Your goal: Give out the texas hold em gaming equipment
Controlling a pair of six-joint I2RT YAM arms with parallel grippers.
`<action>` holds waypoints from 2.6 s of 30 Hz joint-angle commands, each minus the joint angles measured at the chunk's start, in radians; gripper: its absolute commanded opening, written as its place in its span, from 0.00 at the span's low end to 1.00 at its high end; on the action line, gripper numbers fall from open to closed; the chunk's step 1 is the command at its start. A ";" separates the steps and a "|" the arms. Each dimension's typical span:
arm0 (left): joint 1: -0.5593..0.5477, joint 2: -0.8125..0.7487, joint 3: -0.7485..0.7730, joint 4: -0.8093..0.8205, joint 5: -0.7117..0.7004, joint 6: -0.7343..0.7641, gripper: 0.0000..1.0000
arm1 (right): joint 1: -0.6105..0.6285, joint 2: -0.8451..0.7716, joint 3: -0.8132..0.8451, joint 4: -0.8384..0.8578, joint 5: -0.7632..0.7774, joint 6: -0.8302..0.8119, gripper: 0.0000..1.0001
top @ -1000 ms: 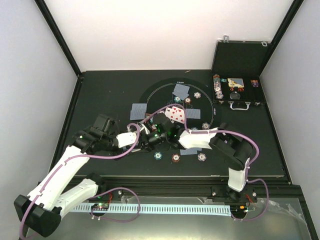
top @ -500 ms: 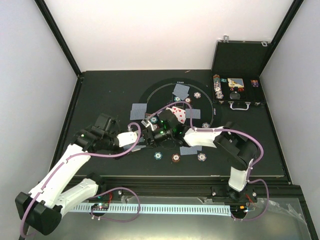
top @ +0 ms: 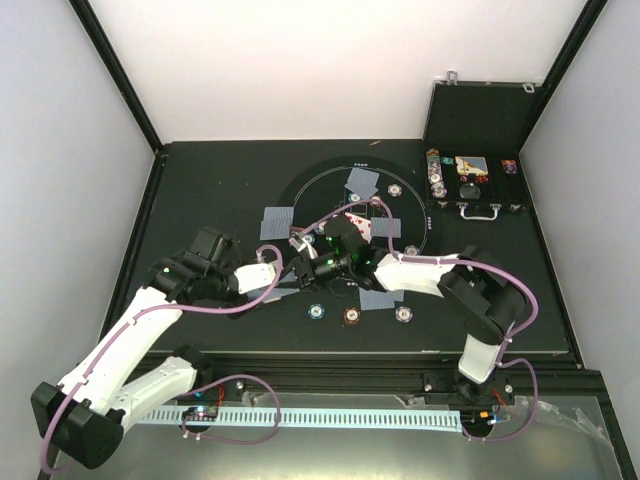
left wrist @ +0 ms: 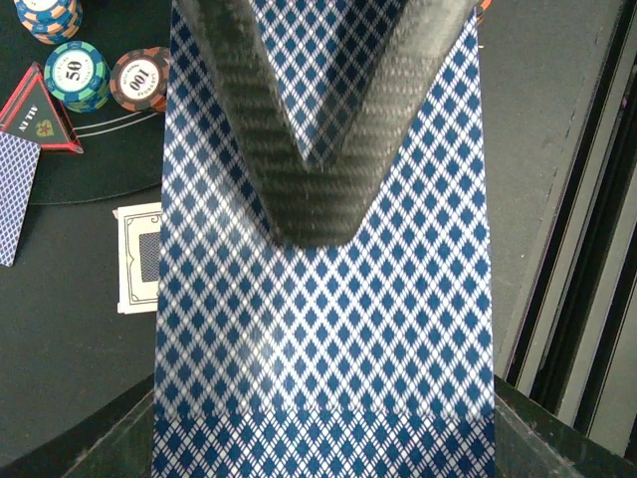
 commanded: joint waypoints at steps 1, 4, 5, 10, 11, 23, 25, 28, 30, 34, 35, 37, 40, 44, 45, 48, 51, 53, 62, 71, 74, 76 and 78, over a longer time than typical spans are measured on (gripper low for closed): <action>0.002 -0.013 0.027 0.037 0.001 0.004 0.05 | -0.020 -0.034 -0.024 -0.105 0.037 -0.060 0.28; 0.002 -0.014 0.026 0.039 -0.001 0.004 0.05 | -0.023 -0.048 -0.024 -0.123 0.039 -0.074 0.26; 0.002 -0.013 0.024 0.040 -0.001 0.004 0.06 | -0.024 -0.053 -0.024 -0.131 0.039 -0.080 0.25; 0.002 -0.011 0.023 0.043 -0.002 0.004 0.05 | -0.035 -0.078 -0.024 -0.172 0.046 -0.106 0.13; 0.002 -0.011 0.023 0.044 -0.003 0.004 0.05 | -0.038 -0.084 -0.025 -0.174 0.046 -0.108 0.09; 0.036 0.003 -0.022 0.077 -0.036 0.039 0.04 | -0.240 -0.186 -0.016 -0.378 0.008 -0.255 0.01; 0.059 0.015 -0.029 0.081 -0.036 0.052 0.04 | -0.314 -0.197 0.002 -0.439 -0.003 -0.303 0.01; 0.103 0.030 -0.052 0.099 -0.044 0.087 0.04 | -0.429 -0.175 0.061 -0.551 -0.005 -0.400 0.01; 0.140 0.043 -0.077 0.119 -0.055 0.112 0.04 | -0.515 -0.138 0.104 -0.621 0.007 -0.461 0.01; 0.229 0.086 -0.138 0.177 -0.070 0.157 0.04 | -0.639 -0.026 0.197 -0.747 0.104 -0.557 0.01; 0.252 0.099 -0.152 0.192 -0.070 0.168 0.04 | -0.660 0.007 0.221 -0.772 0.134 -0.574 0.01; 0.294 0.127 -0.178 0.223 -0.070 0.185 0.04 | -0.689 0.067 0.268 -0.814 0.182 -0.598 0.01; 0.332 0.163 -0.213 0.280 -0.078 0.198 0.04 | -0.701 0.144 0.329 -0.852 0.245 -0.628 0.02; 0.350 0.199 -0.262 0.368 -0.118 0.210 0.04 | -0.703 0.235 0.397 -0.899 0.311 -0.647 0.02; 0.350 0.210 -0.273 0.390 -0.131 0.213 0.04 | -0.703 0.253 0.402 -0.897 0.314 -0.646 0.02; 0.352 0.253 -0.296 0.432 -0.158 0.217 0.04 | -0.703 0.279 0.415 -0.902 0.336 -0.644 0.06; 0.356 0.280 -0.303 0.452 -0.166 0.210 0.06 | -0.702 0.274 0.411 -0.907 0.366 -0.649 0.17; 0.356 0.290 -0.301 0.461 -0.164 0.201 0.13 | -0.702 0.262 0.409 -0.918 0.387 -0.655 0.29; 0.366 0.292 -0.274 0.415 -0.153 0.180 0.58 | -0.702 0.149 0.411 -0.973 0.508 -0.674 0.78; 0.400 0.192 -0.245 0.343 -0.144 0.175 0.99 | -0.702 -0.030 0.417 -1.044 0.613 -0.677 1.00; 0.418 0.153 -0.200 0.263 -0.134 0.187 0.99 | -0.702 -0.110 0.410 -1.066 0.640 -0.671 1.00; 0.431 0.124 -0.149 0.193 -0.108 0.193 0.99 | -0.702 -0.179 0.390 -1.065 0.678 -0.672 1.00; 0.444 0.096 -0.086 0.123 -0.066 0.195 0.99 | -0.702 -0.249 0.368 -1.061 0.730 -0.676 1.00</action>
